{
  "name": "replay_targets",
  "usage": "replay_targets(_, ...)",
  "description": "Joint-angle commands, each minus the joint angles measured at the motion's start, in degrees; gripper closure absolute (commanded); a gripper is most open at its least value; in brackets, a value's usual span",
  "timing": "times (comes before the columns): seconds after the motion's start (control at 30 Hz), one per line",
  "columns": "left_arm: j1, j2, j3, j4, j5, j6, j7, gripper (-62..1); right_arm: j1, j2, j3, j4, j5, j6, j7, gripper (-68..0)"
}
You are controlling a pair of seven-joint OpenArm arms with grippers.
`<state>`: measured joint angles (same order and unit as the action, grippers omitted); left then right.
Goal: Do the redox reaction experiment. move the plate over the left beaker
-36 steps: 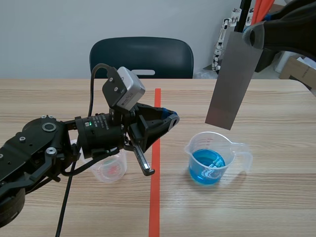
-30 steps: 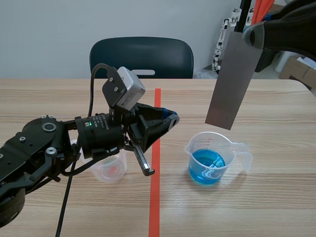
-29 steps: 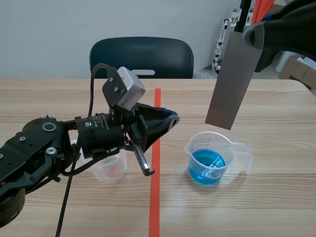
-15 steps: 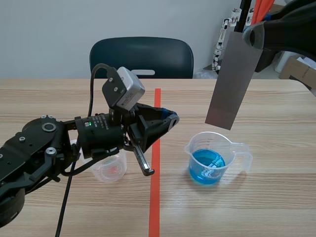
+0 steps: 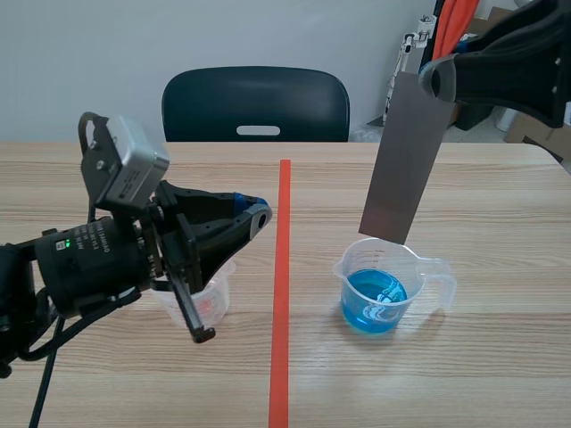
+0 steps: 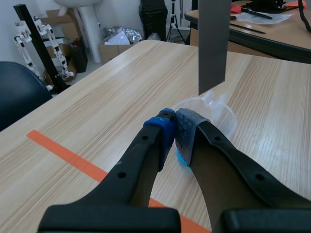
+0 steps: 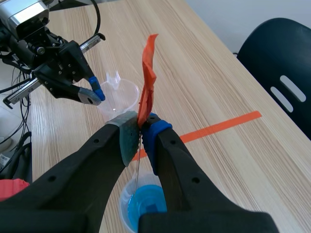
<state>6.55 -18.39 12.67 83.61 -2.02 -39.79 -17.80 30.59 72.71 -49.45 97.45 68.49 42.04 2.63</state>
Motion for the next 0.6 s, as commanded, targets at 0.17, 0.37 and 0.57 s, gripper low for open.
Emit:
replay_targets(0.17, 12.3, -2.5, -7.7, 6.1, -4.7, -0.1, -4.0, -3.1, 0.9, -4.7, 1.7, 0.2, -0.1, 0.7, -2.4, -0.6)
replay_targets(0.37, 23.8, -2.8, -14.7, 8.5, -4.6, -0.1, -12.3, -3.1, 0.9, -10.4, 3.6, 1.1, -1.0, 0.7, -7.4, -0.6)
replay_targets(0.57, 33.5, -2.7, -18.8, 8.5, -4.6, -0.1, -21.2, -3.1, 1.0, -16.9, 5.7, 2.2, -1.0, 0.7, -12.5, -0.6)
